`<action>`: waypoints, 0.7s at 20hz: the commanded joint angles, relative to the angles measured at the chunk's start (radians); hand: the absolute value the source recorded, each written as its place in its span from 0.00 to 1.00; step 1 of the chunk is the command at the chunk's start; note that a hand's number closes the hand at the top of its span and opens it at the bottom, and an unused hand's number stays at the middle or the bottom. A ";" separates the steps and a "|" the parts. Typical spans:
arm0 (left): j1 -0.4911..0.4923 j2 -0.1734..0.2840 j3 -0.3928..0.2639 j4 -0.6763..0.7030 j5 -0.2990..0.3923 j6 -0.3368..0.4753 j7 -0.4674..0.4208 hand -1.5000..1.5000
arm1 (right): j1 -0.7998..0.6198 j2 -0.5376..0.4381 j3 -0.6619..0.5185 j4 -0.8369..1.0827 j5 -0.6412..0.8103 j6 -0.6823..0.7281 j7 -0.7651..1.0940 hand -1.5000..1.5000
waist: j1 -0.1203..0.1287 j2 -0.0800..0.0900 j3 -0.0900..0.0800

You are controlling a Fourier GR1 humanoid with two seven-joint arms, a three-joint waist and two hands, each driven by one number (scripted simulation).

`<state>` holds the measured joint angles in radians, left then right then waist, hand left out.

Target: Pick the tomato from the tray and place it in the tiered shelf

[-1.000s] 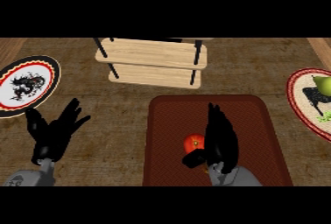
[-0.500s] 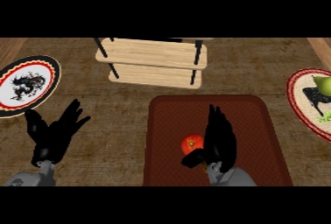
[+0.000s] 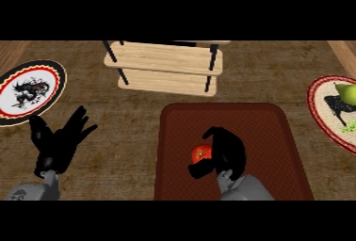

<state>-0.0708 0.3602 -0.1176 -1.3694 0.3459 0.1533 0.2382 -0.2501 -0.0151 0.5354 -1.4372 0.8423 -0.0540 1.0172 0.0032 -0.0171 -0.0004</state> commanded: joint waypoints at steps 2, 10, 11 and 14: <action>-0.028 -0.047 -0.002 0.107 -0.046 -0.007 -0.028 0.50 | 0.017 0.014 0.089 -0.013 -0.029 -0.035 0.042 1.00 | -0.004 0.018 0.000; 0.030 -0.068 -0.016 0.071 -0.061 -0.019 -0.028 0.50 | -0.195 0.015 0.244 0.037 -0.109 -0.138 0.081 1.00 | 0.020 0.021 0.000; -0.008 -0.044 -0.010 0.019 -0.046 -0.028 0.017 0.50 | -0.222 0.015 0.355 0.074 -0.133 -0.209 0.117 1.00 | 0.045 0.023 0.001; -0.005 -0.058 -0.039 0.017 -0.061 -0.036 0.001 0.50 | -0.407 0.015 0.334 0.084 -0.263 -0.137 0.116 1.00 | 0.107 0.032 0.000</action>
<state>-0.0964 0.3144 -0.1222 -1.3743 0.3043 0.1237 0.2257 -0.4893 -0.0080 0.8092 -1.3879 0.6907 -0.1750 1.0422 0.0538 0.0006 0.0048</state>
